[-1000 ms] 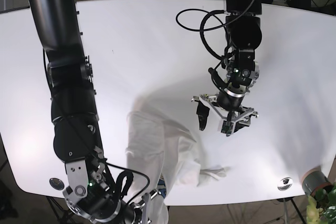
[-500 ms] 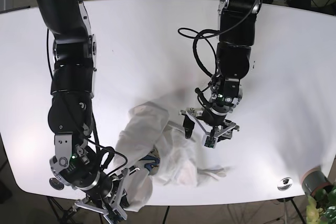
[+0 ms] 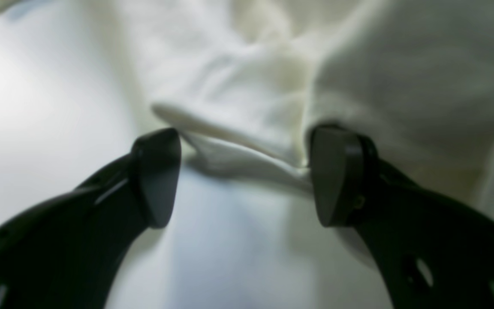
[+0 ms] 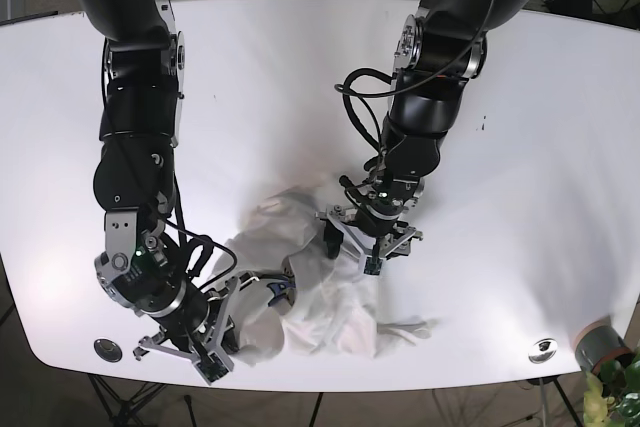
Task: Fold the T-shirt properly
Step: 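Grasp the T-shirt's other edge with the left gripper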
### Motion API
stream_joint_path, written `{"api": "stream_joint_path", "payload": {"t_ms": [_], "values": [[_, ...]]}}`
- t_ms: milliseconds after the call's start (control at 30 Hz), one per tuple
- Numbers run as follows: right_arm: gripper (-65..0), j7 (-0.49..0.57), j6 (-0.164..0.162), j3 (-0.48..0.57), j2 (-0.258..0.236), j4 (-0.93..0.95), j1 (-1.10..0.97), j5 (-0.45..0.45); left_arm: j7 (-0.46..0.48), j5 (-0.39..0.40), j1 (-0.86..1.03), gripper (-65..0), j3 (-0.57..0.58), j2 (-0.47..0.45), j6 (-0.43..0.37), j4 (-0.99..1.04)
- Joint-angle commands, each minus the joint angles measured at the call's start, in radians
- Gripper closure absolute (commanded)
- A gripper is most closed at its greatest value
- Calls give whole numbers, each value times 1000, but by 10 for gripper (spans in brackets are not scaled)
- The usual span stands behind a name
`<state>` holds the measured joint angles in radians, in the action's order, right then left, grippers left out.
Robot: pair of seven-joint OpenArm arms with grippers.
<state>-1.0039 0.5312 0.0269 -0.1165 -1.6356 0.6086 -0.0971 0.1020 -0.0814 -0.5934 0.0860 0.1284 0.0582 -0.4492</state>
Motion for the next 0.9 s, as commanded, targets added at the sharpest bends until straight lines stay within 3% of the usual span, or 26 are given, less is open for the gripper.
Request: {"api": "stream_joint_path", "payload": {"t_ms": [0, 233, 333, 400, 500, 633, 733, 867], "values": [[-19, 24, -3, -37, -12, -21, 24, -10, 49, 2, -58, -446, 7, 26, -42, 85], [-19, 24, -1, -100, -13, -45, 0, -10, 61, -2, -136, -407, 8, 26, -59, 250], [-19, 24, -1, -103, -28, -47, -5, -10, 60, -2, -136, -271, 22, 21, -57, 252], [-19, 26, -1, -103, -32, -47, -5, -10, 60, -2, -133, -138, 57, -6, -57, 247], [-19, 26, -1, -104, -32, -47, -6, -10, 60, 5, -132, -14, 77, -31, -57, 247], [-19, 26, -1, -152, -33, -45, -8, -10, 60, 5, -133, 0, 76, -49, -42, 240], [-19, 26, -1, -184, -33, -41, 0, -2, 44, 7, -109, 0, 71, -80, 18, 132], [-19, 26, -3, -180, -58, -33, 9, -2, -103, 7, -32, 0, 10, -135, 64, -119]]}}
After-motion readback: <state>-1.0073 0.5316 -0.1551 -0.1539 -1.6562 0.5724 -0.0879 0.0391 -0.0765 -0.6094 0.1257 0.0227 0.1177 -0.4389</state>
